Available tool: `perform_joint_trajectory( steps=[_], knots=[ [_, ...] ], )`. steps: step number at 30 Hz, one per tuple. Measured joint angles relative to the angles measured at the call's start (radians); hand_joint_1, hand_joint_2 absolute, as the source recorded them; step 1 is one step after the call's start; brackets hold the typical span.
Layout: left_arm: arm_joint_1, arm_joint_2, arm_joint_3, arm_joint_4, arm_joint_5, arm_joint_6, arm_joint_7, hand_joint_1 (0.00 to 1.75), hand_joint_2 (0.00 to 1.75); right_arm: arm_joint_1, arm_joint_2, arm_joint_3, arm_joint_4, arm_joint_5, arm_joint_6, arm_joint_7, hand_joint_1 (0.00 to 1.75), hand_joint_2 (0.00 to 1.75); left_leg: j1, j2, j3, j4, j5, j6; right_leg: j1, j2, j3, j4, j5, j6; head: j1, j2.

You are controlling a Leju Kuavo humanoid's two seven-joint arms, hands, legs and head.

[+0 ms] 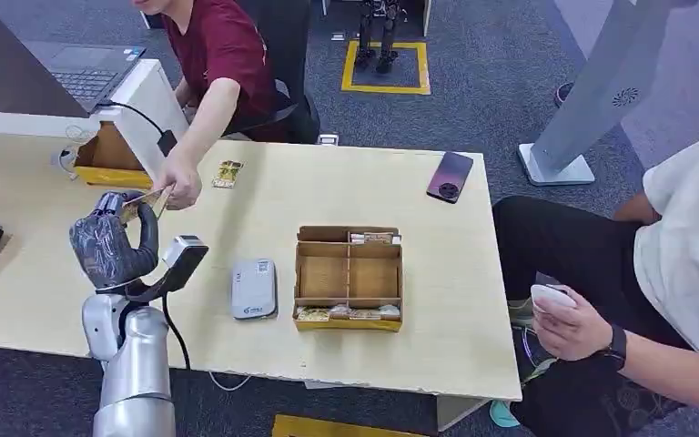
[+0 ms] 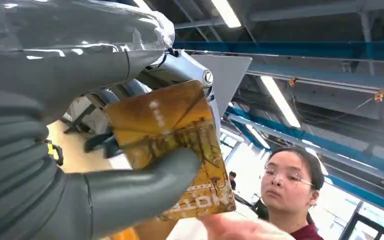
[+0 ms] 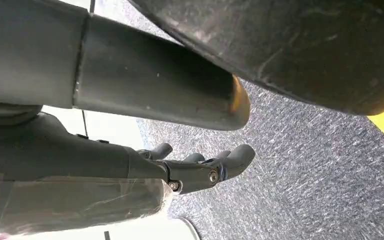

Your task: Pass the card to the sensor for recognition and then transmit it.

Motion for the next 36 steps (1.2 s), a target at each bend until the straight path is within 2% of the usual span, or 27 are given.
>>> perform_joint_trajectory(
  steps=[4, 9, 14, 18, 20, 22, 24, 27, 30, 33, 36],
  knots=[
    [-0.01, 0.001, -0.003, 0.036, 0.087, 0.0, 0.01, 0.0, 1.75, 0.0, 0.0, -0.002, 0.0, 0.003, 0.0, 0.001, 0.0, 0.0, 0.0, 0.0, 0.0, 0.0, 0.0, 0.0, 0.0, 0.0, 0.0, 0.0, 0.0, 0.0, 0.0, 0.0],
    [-0.08, 0.024, -0.022, 0.26, 0.324, 0.002, 0.007, 0.0, 1.75, -0.001, 0.001, -0.015, 0.0, 0.002, -0.003, 0.002, 0.0, 0.0, 0.0, -0.002, 0.0, 0.0, 0.001, 0.0, 0.0, -0.001, 0.0, 0.0, 0.0, 0.0, 0.0, 0.0],
    [-0.103, 0.058, -0.105, 0.377, 0.482, -0.015, 0.072, 0.0, 1.75, 0.0, 0.002, -0.032, 0.0, 0.008, -0.004, 0.006, 0.0, 0.0, 0.0, -0.001, 0.0, 0.0, 0.001, 0.0, 0.0, -0.001, 0.0, 0.0, 0.001, 0.0, 0.0, 0.0],
    [-0.1, 0.082, -0.19, 0.397, 0.561, -0.098, 0.125, 0.0, 1.75, 0.0, 0.005, -0.053, 0.0, 0.008, -0.009, 0.006, 0.0, 0.0, 0.0, -0.001, -0.001, 0.0, 0.001, 0.0, 0.0, -0.001, 0.0, 0.0, 0.001, 0.0, 0.0, 0.0],
    [-0.083, 0.092, -0.245, 0.395, 0.584, -0.178, 0.14, 0.0, 1.75, 0.0, 0.006, -0.064, 0.0, -0.002, -0.015, 0.006, 0.0, 0.0, 0.0, -0.001, -0.001, 0.0, 0.001, 0.0, 0.0, -0.001, 0.0, 0.0, 0.001, 0.0, 0.0, 0.0],
    [-0.036, 0.103, -0.312, 0.365, 0.611, -0.281, 0.14, 0.0, 1.75, 0.001, 0.007, -0.082, 0.0, -0.006, -0.022, 0.006, 0.0, 0.0, 0.0, -0.001, -0.001, 0.0, 0.0, 0.0, 0.0, 0.0, 0.0, 0.0, 0.001, 0.0, 0.0, 0.0],
    [0.039, 0.12, -0.393, 0.295, 0.644, -0.366, 0.138, 0.0, 1.75, 0.003, 0.008, -0.1, 0.0, -0.014, -0.023, 0.005, 0.0, 0.0, 0.0, 0.001, -0.001, 0.0, -0.001, 0.001, 0.0, 0.001, -0.001, 0.0, 0.0, 0.001, 0.0, 0.0],
    [0.143, 0.153, -0.494, 0.178, 0.719, -0.447, 0.139, 0.0, 1.75, 0.007, 0.008, -0.126, 0.0, -0.023, -0.026, 0.006, 0.0, 0.0, 0.0, 0.001, -0.002, 0.0, -0.001, 0.001, 0.0, 0.001, -0.002, 0.0, 0.0, 0.001, 0.0, 0.0],
    [0.242, 0.189, -0.557, 0.043, 0.82, -0.548, 0.132, 0.0, 1.75, 0.009, 0.008, -0.148, 0.0, -0.032, -0.034, 0.007, 0.0, 0.0, 0.0, 0.001, -0.003, 0.0, -0.001, 0.001, 0.0, 0.0, -0.003, 0.0, 0.0, 0.001, 0.0, 0.0],
    [0.34, 0.226, -0.609, -0.1, 0.854, -0.592, 0.105, 0.0, 1.75, 0.012, 0.009, -0.17, 0.0, -0.037, -0.039, 0.007, 0.0, 0.0, 0.0, 0.001, -0.004, 0.0, -0.001, 0.0, 0.0, 0.001, -0.003, 0.0, -0.001, 0.0, 0.0, 0.0],
    [0.434, 0.248, -0.635, -0.218, 0.845, -0.574, 0.073, 0.0, 1.75, 0.014, 0.01, -0.188, 0.0, -0.04, -0.04, 0.009, 0.0, 0.0, 0.0, 0.001, -0.004, 0.0, -0.001, 0.0, 0.0, 0.0, -0.004, 0.0, -0.001, 0.0, 0.0, 0.0]
  ],
)
